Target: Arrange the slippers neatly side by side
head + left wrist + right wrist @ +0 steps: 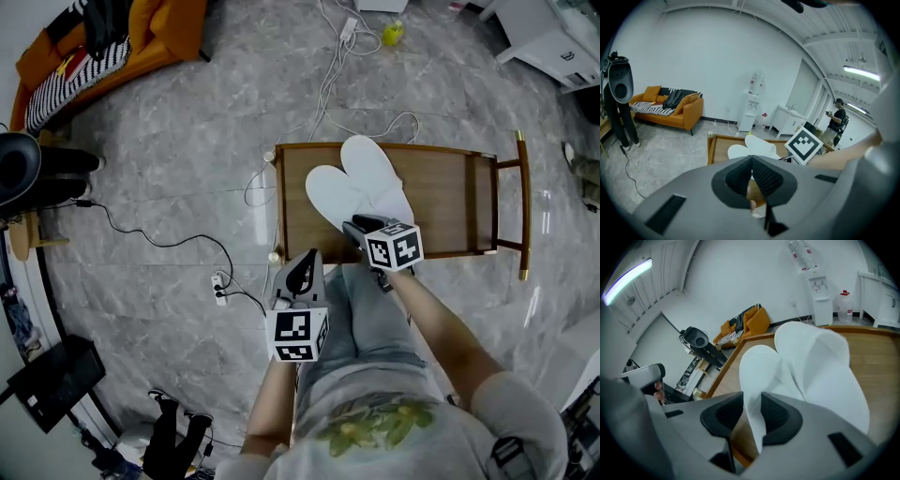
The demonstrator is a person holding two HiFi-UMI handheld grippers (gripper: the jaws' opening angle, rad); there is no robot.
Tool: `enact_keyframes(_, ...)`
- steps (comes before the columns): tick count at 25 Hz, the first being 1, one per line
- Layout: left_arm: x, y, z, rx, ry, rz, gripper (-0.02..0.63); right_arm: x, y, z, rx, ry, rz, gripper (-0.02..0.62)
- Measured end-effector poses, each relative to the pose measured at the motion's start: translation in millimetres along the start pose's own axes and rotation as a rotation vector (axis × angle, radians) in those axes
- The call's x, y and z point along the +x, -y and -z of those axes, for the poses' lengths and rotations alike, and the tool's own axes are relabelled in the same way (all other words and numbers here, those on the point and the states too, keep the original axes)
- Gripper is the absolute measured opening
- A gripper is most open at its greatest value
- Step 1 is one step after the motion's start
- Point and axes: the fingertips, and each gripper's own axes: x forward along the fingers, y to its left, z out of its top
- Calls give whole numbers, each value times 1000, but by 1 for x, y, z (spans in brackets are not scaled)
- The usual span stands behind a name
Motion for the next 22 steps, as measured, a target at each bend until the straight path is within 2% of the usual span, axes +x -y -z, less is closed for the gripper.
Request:
enact_keyframes(4, 0, -2, 5, -6, -7, -4, 15, 2, 2, 4, 27, -8, 22, 61)
enact_keyframes(7, 1, -4, 7, -9, -12, -7, 15, 2, 3, 3, 66, -3, 36, 34)
enact_keyframes(15, 0, -7, 8, -15, -15, -17, 15, -1, -1, -11, 202, 74, 23, 21)
enact_keyframes(19, 1, -5, 10, -14, -15, -20, 15, 1, -13, -19, 322, 135, -46, 20)
enact_keyframes(22, 4, -4, 10, -13, -17, -21, 15, 3, -18, -26, 368, 171, -62, 20)
